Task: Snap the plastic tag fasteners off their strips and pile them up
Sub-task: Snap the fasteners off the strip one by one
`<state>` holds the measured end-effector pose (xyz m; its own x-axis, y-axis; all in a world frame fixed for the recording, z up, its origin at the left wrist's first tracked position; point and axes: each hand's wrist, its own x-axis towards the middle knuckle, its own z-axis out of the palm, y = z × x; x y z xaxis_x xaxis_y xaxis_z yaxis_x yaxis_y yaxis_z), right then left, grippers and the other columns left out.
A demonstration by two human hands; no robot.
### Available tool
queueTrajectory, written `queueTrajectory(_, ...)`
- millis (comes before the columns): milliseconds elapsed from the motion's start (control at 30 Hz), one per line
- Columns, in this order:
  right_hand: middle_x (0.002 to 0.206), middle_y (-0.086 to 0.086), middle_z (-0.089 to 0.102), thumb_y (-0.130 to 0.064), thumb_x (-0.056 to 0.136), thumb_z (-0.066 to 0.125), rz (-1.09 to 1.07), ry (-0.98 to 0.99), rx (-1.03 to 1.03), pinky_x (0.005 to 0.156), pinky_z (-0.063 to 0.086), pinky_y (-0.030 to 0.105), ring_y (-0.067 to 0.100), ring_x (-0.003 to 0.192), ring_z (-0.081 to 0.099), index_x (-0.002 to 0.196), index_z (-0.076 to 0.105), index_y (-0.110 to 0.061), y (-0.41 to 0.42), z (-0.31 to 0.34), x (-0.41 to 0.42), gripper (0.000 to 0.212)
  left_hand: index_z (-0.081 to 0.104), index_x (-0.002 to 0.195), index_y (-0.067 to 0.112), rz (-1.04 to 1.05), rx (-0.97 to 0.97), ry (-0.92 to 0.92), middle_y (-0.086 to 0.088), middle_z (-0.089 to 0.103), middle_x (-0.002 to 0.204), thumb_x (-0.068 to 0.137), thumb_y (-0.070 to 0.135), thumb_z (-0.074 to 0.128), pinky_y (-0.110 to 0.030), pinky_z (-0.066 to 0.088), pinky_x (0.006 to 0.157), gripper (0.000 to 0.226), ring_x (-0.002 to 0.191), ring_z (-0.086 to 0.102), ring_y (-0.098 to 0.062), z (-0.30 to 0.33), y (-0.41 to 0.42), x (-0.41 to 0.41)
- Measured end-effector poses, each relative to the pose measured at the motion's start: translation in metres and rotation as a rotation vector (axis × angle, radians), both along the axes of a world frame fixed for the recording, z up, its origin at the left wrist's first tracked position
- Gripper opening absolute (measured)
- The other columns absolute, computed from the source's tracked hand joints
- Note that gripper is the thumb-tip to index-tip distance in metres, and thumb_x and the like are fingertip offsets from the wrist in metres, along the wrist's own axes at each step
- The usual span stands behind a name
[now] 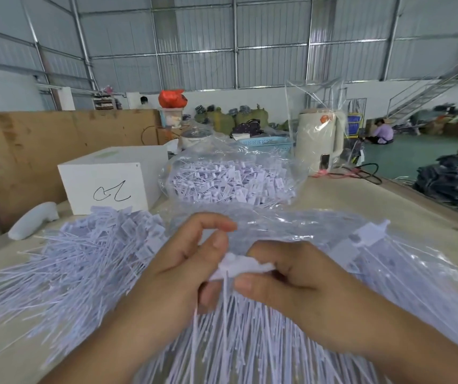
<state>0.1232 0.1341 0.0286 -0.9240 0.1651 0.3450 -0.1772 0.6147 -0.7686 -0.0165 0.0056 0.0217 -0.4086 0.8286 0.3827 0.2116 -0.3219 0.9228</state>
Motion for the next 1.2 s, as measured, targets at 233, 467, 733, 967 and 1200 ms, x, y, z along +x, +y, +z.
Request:
queueTrajectory(233, 0.065, -0.003, 0.053, -0.048, 0.084, 0.069, -0.100, -0.050, 0.100, 0.055, 0.036, 0.036, 0.013, 0.057, 0.045, 0.090, 0.056, -0.030, 0.002, 0.000, 0.001, 0.024, 0.066, 0.076, 0.026, -0.269, -0.199, 0.158, 0.006, 0.048, 0.044, 0.073, 0.058, 0.071, -0.013, 0.035, 0.046, 0.033, 0.041, 0.041, -0.002, 0.004, -0.009, -0.007)
queueTrajectory(467, 0.062, -0.008, 0.044, -0.075, 0.083, 0.020, -0.347, -0.108, 0.739, 0.053, 0.024, 0.017, 0.009, 0.066, 0.047, 0.072, 0.043, -0.029, -0.008, 0.011, 0.008, 0.053, 0.044, 0.054, 0.023, -0.200, -0.211, 0.232, 0.017, 0.042, 0.049, 0.064, 0.032, 0.079, -0.011, 0.029, 0.046, 0.037, 0.046, 0.038, 0.004, 0.005, -0.009, -0.017)
queueTrajectory(733, 0.058, -0.009, 0.046, -0.056, 0.089, 0.055, -0.230, -0.130, 0.325, 0.052, 0.030, 0.028, 0.006, 0.052, 0.042, 0.070, 0.048, -0.023, 0.003, 0.011, 0.009, 0.039, 0.046, 0.047, 0.025, -0.270, -0.240, 0.240, 0.011, 0.031, 0.048, 0.063, 0.030, 0.083, -0.019, 0.024, 0.049, 0.041, 0.046, 0.028, -0.007, 0.008, -0.012, -0.012)
queueTrajectory(967, 0.045, -0.010, 0.039, -0.066, 0.079, 0.042, -0.555, 0.295, 0.138, 0.038, 0.026, 0.019, 0.009, 0.038, 0.030, 0.058, 0.033, -0.022, -0.005, 0.007, -0.004, 0.049, 0.032, 0.044, 0.024, 0.320, 0.081, 0.055, 0.005, 0.021, 0.047, 0.060, 0.043, 0.077, -0.027, 0.023, 0.055, 0.051, 0.046, 0.021, -0.016, -0.003, 0.004, 0.000)
queueTrajectory(1200, 0.059, -0.002, 0.044, -0.057, 0.091, 0.052, -0.120, 0.123, 0.103, 0.047, 0.030, 0.027, 0.006, 0.049, 0.037, 0.096, 0.050, -0.034, 0.000, -0.005, 0.001, 0.024, 0.048, 0.060, 0.023, -0.200, -0.013, -0.066, 0.004, 0.039, 0.043, 0.073, 0.029, 0.077, -0.018, 0.030, 0.044, 0.032, 0.036, 0.032, -0.010, 0.002, -0.007, -0.005)
